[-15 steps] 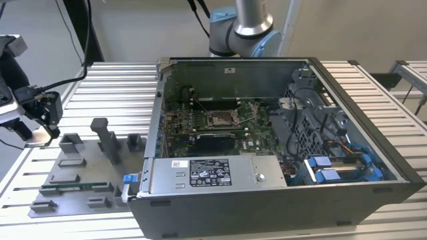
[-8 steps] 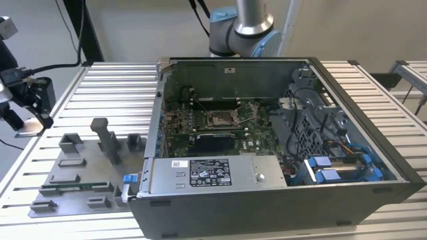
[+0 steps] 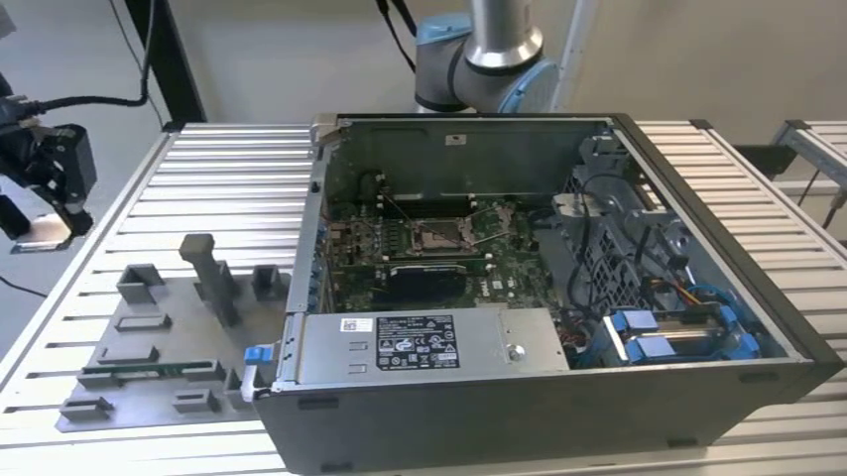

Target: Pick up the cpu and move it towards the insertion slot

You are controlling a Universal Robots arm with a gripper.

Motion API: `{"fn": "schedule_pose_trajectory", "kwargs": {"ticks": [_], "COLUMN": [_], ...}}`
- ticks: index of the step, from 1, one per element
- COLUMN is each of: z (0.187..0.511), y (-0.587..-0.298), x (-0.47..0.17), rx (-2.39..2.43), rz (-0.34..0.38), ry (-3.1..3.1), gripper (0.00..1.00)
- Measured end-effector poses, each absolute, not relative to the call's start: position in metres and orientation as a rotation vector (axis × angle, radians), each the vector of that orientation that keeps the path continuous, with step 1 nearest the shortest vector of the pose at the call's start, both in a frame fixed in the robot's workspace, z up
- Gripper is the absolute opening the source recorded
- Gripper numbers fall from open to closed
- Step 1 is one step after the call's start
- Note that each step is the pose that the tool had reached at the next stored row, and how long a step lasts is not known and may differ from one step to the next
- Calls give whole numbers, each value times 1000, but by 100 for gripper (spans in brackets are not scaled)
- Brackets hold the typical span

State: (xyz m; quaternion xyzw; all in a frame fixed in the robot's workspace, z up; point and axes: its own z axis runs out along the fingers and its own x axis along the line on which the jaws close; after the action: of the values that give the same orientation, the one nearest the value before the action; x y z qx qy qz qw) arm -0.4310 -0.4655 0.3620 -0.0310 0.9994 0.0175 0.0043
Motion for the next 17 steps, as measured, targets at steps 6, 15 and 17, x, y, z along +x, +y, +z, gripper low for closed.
{"fn": "schedule_pose_trajectory", "kwargs": {"ticks": [6,15,17], "z": [380,386,387], "y": [-465,-465,-465], "x": [-431,-429,-424], "rx": [-97,-97,-97], "rz": [51,51,51], "ry": [3131,3130,3132], "gripper": [0,0,0]}}
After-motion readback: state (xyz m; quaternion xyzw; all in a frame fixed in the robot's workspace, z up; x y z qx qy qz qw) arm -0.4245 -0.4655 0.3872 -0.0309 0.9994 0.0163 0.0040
